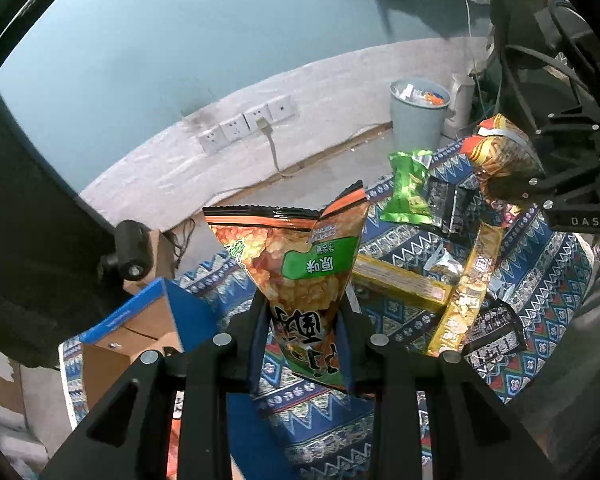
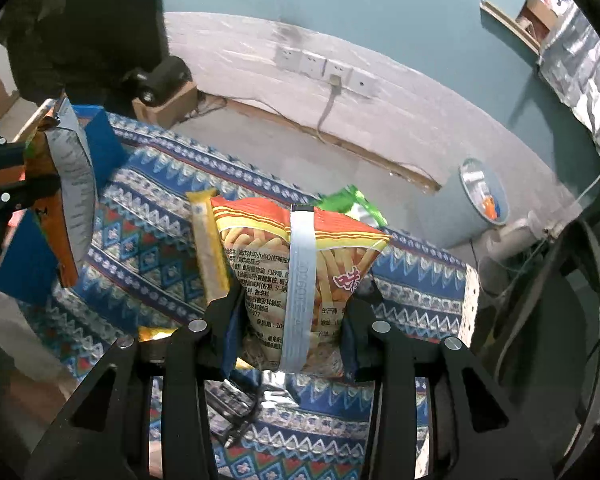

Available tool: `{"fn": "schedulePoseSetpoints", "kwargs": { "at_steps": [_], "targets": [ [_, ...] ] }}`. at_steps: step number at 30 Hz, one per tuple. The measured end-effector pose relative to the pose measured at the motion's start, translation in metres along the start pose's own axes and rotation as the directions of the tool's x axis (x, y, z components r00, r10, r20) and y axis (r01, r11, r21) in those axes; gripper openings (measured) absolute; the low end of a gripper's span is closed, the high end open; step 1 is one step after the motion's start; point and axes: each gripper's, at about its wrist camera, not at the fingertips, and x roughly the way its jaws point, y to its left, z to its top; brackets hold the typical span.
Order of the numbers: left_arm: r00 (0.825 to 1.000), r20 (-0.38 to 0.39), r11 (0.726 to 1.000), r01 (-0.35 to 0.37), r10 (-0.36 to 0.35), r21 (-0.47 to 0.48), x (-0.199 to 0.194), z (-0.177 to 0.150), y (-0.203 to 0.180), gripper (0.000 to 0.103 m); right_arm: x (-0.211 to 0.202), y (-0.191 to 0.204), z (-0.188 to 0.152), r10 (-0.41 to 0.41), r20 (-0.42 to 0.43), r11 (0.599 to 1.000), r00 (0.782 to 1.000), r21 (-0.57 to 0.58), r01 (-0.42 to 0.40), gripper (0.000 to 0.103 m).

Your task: Organize snacks

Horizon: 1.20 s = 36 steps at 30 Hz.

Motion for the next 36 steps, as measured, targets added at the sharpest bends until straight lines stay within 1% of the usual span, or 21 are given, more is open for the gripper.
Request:
{"fn": "schedulePoseSetpoints", "kwargs": {
  "at_steps": [4, 10, 15, 18, 22, 27, 30, 36],
  "targets": [
    [1.000, 0.015, 1.000, 0.006, -0.006, -0.022, -0.012, 0.000, 0.011, 0.030, -0.007, 0.013, 0.009, 0.009, 0.021, 1.000, 1.000, -0.020, -0.009, 0.038],
    [0.999, 0.043, 0.999, -0.017, 0.018, -0.028, -0.028, -0.002, 0.023, 0.030, -0.015, 0.032, 0.022, 0.025, 0.049, 0.998, 0.999, -0.054, -0.023, 0.038],
    [0.999, 0.051, 0.999, -0.005, 0.007, -0.046, -0.035, -0.004, 0.035, 0.030, -0.022, 0.049, 0.031, 0.050, 0.068, 0.996, 0.996, -0.070, -0.045, 0.038],
    [0.999, 0.040, 0.999, 0.008, -0.006, -0.051, -0.038, -0.006, 0.043, 0.030, -0.026, 0.059, 0.036, 0.064, 0.080, 0.995, 0.995, -0.082, -0.057, 0.038],
    [0.999, 0.051, 0.998, -0.015, 0.019, -0.069, -0.045, -0.009, 0.054, 0.030, -0.031, 0.071, 0.043, 0.085, 0.093, 0.992, 0.992, -0.100, -0.075, 0.038],
    [0.995, 0.074, 0.995, -0.061, 0.067, -0.077, -0.055, -0.013, 0.066, 0.030, -0.033, 0.090, 0.054, 0.107, 0.102, 0.987, 0.989, -0.131, -0.094, 0.038],
    [0.995, 0.075, 0.993, -0.063, 0.071, -0.095, -0.058, -0.018, 0.074, 0.030, -0.035, 0.103, 0.060, 0.126, 0.107, 0.983, 0.986, -0.150, -0.109, 0.038],
    [0.991, 0.072, 0.987, -0.100, 0.110, -0.127, -0.066, -0.032, 0.093, 0.030, -0.037, 0.135, 0.071, 0.157, 0.112, 0.972, 0.981, -0.194, -0.133, 0.038]
  ]
}}
